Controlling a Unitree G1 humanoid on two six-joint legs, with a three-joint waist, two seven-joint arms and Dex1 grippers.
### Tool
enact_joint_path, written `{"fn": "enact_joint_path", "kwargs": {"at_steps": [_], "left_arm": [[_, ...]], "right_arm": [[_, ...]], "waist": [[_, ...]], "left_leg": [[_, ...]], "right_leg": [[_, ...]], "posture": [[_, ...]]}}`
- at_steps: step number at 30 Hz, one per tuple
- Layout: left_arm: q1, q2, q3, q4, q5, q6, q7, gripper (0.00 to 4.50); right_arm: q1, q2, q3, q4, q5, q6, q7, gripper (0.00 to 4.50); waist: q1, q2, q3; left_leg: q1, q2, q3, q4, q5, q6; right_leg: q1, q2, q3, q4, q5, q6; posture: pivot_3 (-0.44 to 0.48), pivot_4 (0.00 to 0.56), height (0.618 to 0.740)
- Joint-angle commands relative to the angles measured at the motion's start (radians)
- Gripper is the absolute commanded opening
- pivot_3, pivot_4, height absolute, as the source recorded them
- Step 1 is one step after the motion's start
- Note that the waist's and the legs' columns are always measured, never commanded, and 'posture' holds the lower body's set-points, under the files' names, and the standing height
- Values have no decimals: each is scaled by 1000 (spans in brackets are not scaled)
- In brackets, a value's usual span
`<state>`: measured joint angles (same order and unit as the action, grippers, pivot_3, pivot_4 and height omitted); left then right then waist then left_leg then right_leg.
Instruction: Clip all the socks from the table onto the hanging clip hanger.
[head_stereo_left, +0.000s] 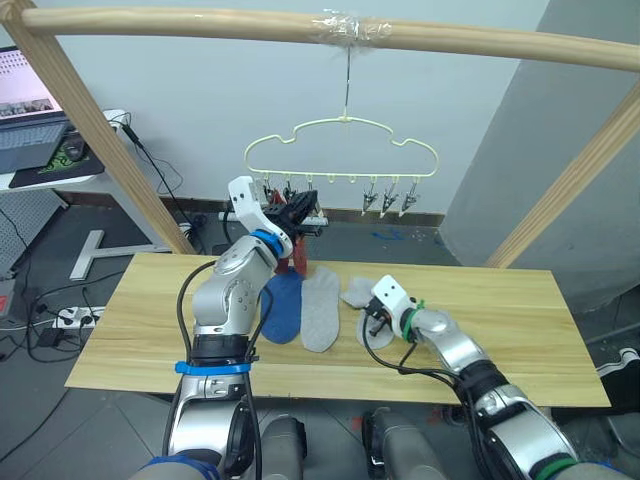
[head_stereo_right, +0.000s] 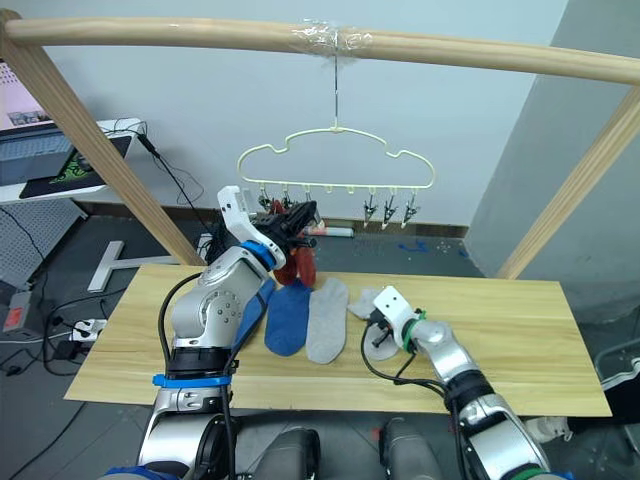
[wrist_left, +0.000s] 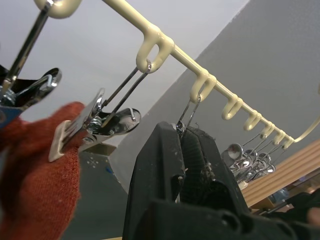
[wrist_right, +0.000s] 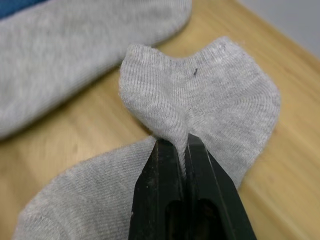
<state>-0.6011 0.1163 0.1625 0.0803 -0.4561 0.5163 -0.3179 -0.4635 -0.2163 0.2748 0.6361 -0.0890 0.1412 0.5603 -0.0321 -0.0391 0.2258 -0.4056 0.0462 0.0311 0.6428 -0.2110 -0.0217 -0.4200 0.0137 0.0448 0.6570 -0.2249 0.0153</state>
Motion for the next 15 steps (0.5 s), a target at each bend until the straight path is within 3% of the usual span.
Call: {"fn": "enact_joint_path", "kwargs": {"at_steps": [1,6,15], "left_arm": [[1,4,4,-15,-15,13,-1,0],[-13,-4,65,-2,-124,112,10,0],[-58,-45,200,-1,-367,288,72,0]], "right_arm": [[65,-37,2,-63,-3,82,36,23],[131,-170,6,-414,-63,-159,39,23],[160,-195,-25,-649,-49,-338,9,23]], "waist": [[0,0,0],[-6,2,3],[-24,0,5]], "left_leg": [[0,0,0,-1,0,0],[-3,-1,0,-2,0,0],[-4,0,-1,-6,0,0]], "right_leg": [[0,0,0,0,0,0],[-3,1,-1,-1,0,0],[-5,3,-3,-4,0,0]], "posture": [[3,230,740],[-14,234,740],[-28,233,740]]}}
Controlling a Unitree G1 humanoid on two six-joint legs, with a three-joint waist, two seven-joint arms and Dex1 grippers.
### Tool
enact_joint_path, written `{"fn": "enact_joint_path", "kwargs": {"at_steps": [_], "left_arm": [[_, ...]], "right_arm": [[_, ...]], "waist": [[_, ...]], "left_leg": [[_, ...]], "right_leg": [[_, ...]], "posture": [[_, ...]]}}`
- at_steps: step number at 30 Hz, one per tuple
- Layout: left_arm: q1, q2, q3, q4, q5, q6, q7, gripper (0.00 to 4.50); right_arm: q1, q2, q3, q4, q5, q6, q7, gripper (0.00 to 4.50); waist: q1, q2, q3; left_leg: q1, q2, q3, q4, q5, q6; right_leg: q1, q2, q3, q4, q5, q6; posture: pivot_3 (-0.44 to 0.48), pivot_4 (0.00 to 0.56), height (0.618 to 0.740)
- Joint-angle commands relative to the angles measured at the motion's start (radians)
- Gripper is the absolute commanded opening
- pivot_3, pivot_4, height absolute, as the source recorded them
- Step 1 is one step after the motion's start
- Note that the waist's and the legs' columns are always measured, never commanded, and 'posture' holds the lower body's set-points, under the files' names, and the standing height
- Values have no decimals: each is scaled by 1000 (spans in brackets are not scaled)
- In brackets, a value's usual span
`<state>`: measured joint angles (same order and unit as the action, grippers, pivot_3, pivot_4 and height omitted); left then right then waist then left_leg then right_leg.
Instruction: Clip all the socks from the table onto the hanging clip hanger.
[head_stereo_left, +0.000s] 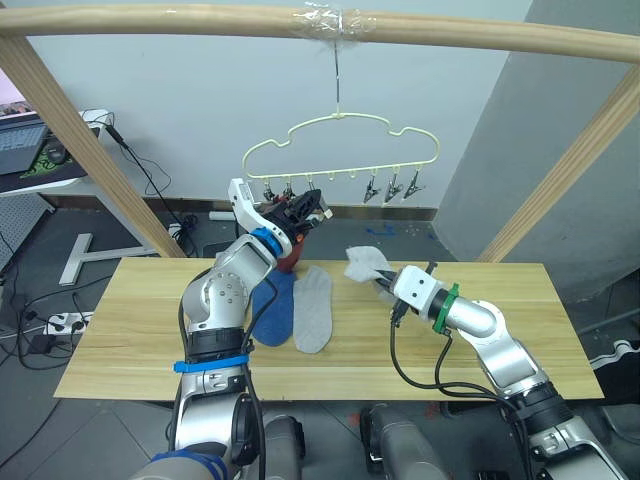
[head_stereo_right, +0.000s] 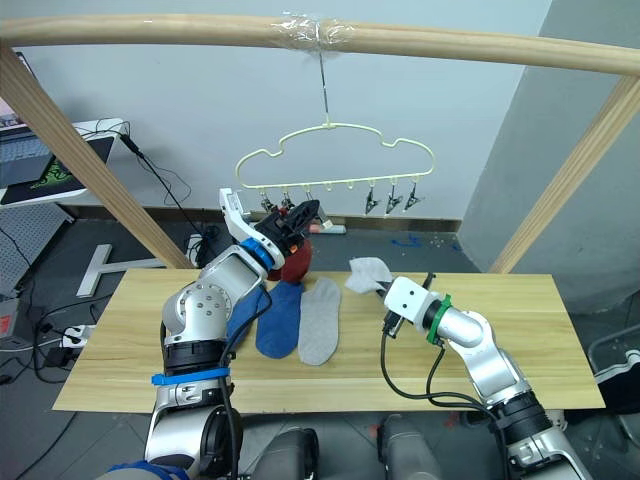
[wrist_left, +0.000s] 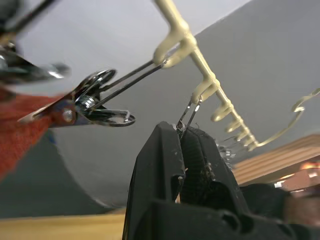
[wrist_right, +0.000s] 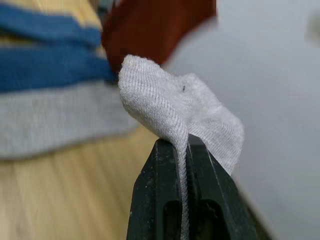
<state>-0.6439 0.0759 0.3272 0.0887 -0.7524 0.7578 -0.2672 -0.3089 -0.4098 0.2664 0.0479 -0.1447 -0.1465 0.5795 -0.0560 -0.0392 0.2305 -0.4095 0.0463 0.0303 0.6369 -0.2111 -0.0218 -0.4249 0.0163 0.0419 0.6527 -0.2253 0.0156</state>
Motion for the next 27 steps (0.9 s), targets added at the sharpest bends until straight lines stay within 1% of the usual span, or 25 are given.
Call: {"fn": "enact_joint_path", "kwargs": {"at_steps": [1,4,8,19,27], "left_arm": [[-18,-5,43,-8,-87,55,25,0],[-26,-5,54,-6,-123,73,38,0],[-20,-3,42,-24,-147,92,38,0],[-19,3,31,-22,-158,89,33,0],[-19,-2,26,-36,-178,101,31,0]], "right_arm": [[1,2,-16,-66,7,-61,-13,23],[-16,24,-20,-72,9,-72,-35,23],[-33,43,-20,-87,6,-101,-51,23],[-59,68,-32,-107,31,-112,-63,23],[-84,91,-29,-89,27,-110,-71,23]], "waist": [[0,0,0],[0,0,0],[3,0,0],[5,0,0],[6,0,0]], "left_leg": [[0,0,0,-1,0,0],[-2,-1,1,-2,0,0],[-6,-1,0,-2,0,0],[-6,-1,0,-2,0,0],[-6,-1,-1,-2,0,0]], "right_leg": [[0,0,0,-2,0,0],[0,-1,0,-6,0,0],[-2,-2,0,-7,0,1],[-2,-2,0,-7,0,0],[-2,-2,0,-7,0,0]], "posture": [[-34,230,740],[-35,230,740],[-35,228,740],[-39,228,740],[-32,231,740]]}}
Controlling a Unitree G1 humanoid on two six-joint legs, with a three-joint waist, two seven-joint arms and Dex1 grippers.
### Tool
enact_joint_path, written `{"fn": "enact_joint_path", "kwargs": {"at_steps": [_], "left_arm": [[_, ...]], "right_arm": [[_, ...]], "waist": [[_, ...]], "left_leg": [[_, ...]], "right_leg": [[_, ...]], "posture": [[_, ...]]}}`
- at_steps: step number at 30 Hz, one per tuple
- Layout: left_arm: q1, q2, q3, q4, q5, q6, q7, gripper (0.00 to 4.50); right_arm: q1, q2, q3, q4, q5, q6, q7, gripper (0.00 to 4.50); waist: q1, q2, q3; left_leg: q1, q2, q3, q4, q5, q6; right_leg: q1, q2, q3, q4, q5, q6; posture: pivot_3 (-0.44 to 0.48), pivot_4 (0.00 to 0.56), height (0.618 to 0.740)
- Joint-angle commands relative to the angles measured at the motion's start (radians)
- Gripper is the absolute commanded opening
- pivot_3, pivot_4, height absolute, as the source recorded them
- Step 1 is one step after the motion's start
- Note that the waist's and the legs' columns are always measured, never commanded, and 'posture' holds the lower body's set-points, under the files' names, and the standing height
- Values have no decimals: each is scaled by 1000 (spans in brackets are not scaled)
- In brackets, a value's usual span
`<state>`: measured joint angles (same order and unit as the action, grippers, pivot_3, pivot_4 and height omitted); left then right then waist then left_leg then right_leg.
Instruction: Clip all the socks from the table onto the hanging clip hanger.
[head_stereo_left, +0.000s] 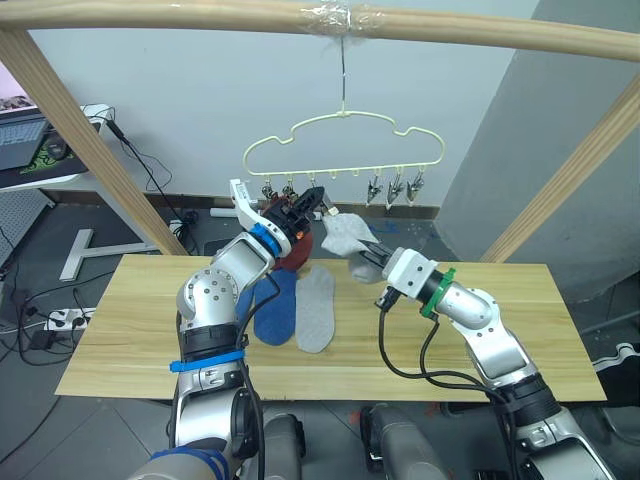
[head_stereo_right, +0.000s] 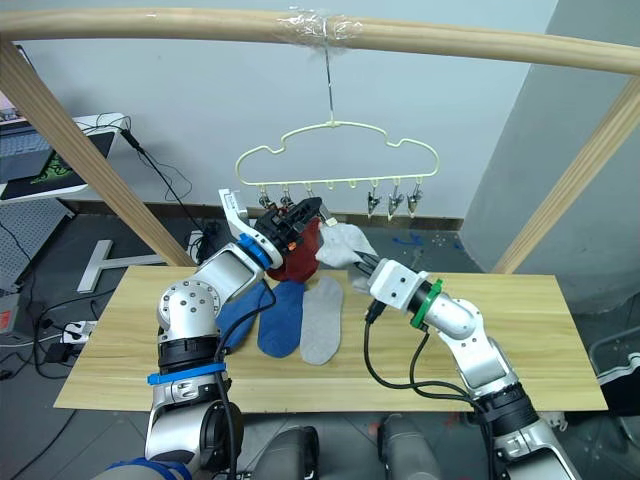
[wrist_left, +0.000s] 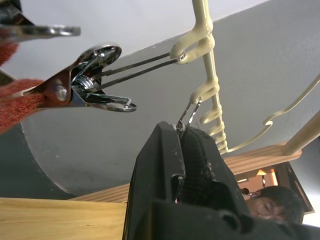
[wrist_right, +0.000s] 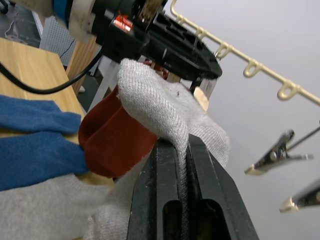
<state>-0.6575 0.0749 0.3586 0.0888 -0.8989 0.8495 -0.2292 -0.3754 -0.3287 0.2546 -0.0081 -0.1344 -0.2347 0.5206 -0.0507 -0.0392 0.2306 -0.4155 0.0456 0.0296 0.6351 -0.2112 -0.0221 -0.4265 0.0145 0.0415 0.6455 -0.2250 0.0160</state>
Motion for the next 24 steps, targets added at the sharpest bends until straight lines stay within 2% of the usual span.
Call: {"fn": "enact_joint_path", "kwargs": {"at_steps": [1,20,24], "left_arm": [[-6,0,-5,-36,-34,11,-7,0],[-10,2,3,-39,-64,0,-25,0],[-4,6,15,-46,-86,3,-23,1330]], "right_arm": [[-21,15,-18,-29,18,-19,-14,23],[-39,36,-26,-1,30,6,-18,23],[-38,38,-28,-3,37,15,-18,0]], "waist": [[1,0,0],[2,0,0],[2,0,0]], "left_leg": [[0,0,0,0,0,0],[0,0,0,0,0,0],[0,0,0,0,0,0]], "right_leg": [[0,0,0,0,0,0],[0,0,0,0,0,0],[0,0,0,0,0,0]], "posture": [[-32,232,740],[-31,227,740],[-28,220,740]]}}
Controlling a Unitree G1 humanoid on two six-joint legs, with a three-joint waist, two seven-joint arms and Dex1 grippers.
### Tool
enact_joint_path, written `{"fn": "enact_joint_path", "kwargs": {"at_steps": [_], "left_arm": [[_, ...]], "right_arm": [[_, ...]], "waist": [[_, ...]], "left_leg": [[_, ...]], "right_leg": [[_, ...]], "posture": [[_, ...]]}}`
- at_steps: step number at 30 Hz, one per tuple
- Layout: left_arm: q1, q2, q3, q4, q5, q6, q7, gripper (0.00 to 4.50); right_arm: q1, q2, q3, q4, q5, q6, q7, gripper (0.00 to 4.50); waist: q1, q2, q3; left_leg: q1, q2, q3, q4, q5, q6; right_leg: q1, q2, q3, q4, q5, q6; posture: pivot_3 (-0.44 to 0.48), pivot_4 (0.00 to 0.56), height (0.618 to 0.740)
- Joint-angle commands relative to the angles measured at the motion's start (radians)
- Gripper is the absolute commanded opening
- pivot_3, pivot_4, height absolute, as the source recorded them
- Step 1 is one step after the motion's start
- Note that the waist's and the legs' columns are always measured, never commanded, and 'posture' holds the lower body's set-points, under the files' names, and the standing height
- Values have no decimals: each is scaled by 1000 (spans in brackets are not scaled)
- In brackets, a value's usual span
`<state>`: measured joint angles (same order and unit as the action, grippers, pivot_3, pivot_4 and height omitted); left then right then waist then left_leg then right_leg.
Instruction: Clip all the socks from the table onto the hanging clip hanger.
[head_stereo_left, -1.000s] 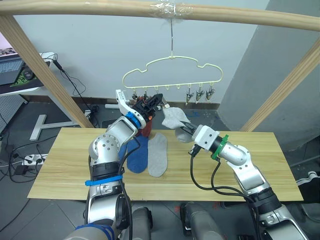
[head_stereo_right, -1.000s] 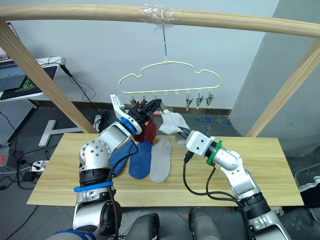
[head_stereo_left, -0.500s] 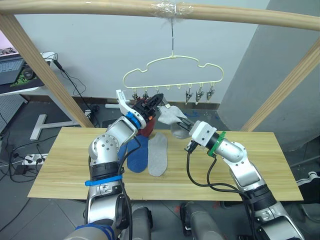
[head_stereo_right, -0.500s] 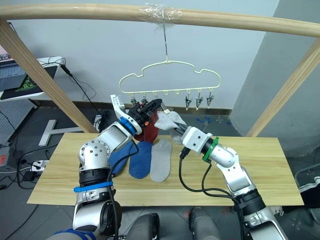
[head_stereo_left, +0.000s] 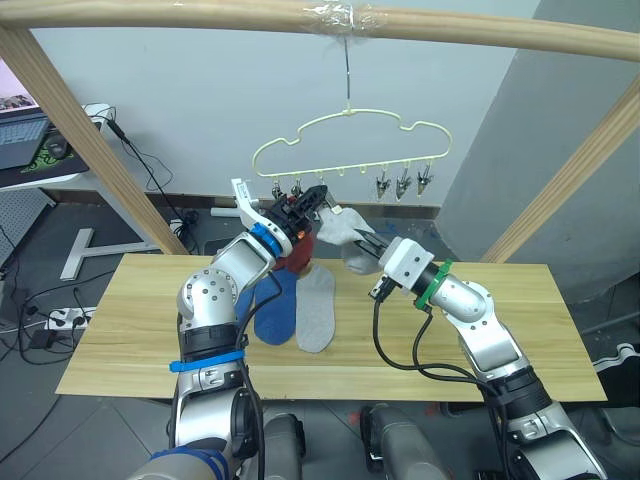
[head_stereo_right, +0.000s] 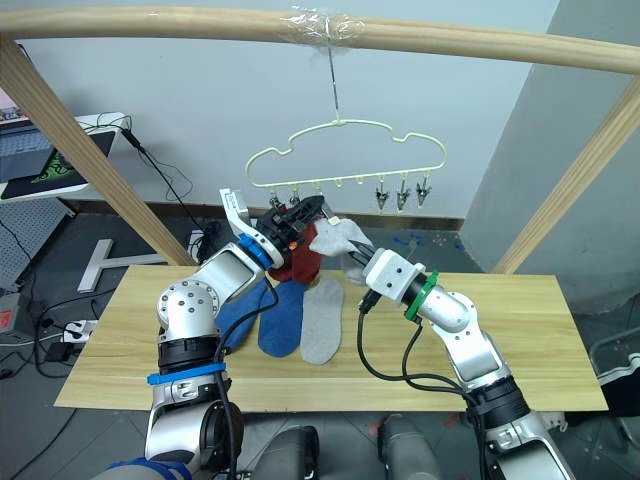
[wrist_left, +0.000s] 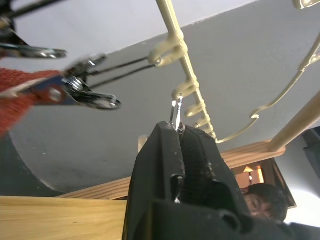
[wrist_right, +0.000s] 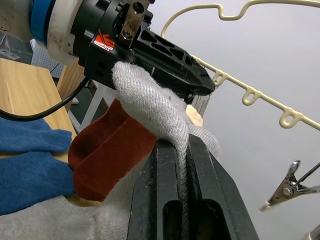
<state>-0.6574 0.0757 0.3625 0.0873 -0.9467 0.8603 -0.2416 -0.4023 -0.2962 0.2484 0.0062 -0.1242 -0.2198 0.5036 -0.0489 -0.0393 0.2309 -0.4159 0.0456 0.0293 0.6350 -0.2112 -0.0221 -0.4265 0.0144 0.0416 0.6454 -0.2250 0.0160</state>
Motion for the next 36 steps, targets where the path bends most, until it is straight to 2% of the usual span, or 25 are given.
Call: {"fn": "enact_joint_path", "kwargs": {"at_steps": [1,9,10,15,18,24,25,29,31,33,36], "left_arm": [[0,9,11,-51,-41,-4,-10,1670],[51,48,30,-136,-125,54,19,4292],[60,57,34,-152,-140,65,25,4459],[136,137,49,-265,-233,144,69,4459],[179,208,42,-330,-226,155,83,4500],[242,290,-34,-414,-155,139,59,4500],[258,318,-70,-436,-103,124,49,4500],[317,411,-171,-541,76,63,57,4500],[346,457,-230,-558,221,-4,79,4500],[359,450,-218,-542,237,-50,44,4500],[385,509,-244,-535,278,-172,-157,4500]], "right_arm": [[-11,7,-22,-15,28,4,-1,0],[-21,21,-13,4,37,11,-6,0],[-23,23,-11,8,37,11,-6,0],[-35,42,-14,32,52,32,-1,0],[-34,62,-25,34,91,114,14,744],[-17,63,-31,1,135,234,47,2860],[-9,57,-29,-13,142,259,59,3318],[56,57,-70,-106,184,406,34,4486],[77,87,-112,-167,221,507,-18,4486],[82,100,-132,-221,234,581,-50,4486],[77,149,-177,-306,266,675,-129,4486]], "waist": [[0,0,0],[1,0,0],[0,0,0],[2,0,0],[6,0,0],[21,0,0],[23,0,0],[26,-1,-1],[27,0,-1],[29,0,-1],[28,0,-1]], "left_leg": [[0,0,0,0,0,0],[0,0,0,0,0,0],[0,1,0,0,0,0],[0,1,-1,0,0,0],[0,2,-2,0,0,0],[0,2,-1,0,0,0],[0,2,-1,0,0,0],[-1,2,-2,-1,0,0],[-1,2,-1,-1,0,0],[-1,2,-2,-1,0,0],[-1,2,-1,-1,0,0]], "right_leg": [[0,0,0,0,0,0],[0,0,0,0,0,0],[0,0,0,0,0,0],[0,0,1,1,0,0],[0,-1,1,1,0,0],[0,-2,1,1,0,0],[0,-2,1,1,0,0],[0,-4,1,0,0,-1],[0,-5,1,0,0,0],[-1,-8,2,1,0,-1],[-3,-8,1,2,0,-1]], "posture": [[-28,220,740],[-11,210,740],[-11,210,740],[-3,203,740],[21,197,740],[34,194,740],[41,193,740],[50,190,740],[51,188,740],[51,188,740],[50,183,740]]}}
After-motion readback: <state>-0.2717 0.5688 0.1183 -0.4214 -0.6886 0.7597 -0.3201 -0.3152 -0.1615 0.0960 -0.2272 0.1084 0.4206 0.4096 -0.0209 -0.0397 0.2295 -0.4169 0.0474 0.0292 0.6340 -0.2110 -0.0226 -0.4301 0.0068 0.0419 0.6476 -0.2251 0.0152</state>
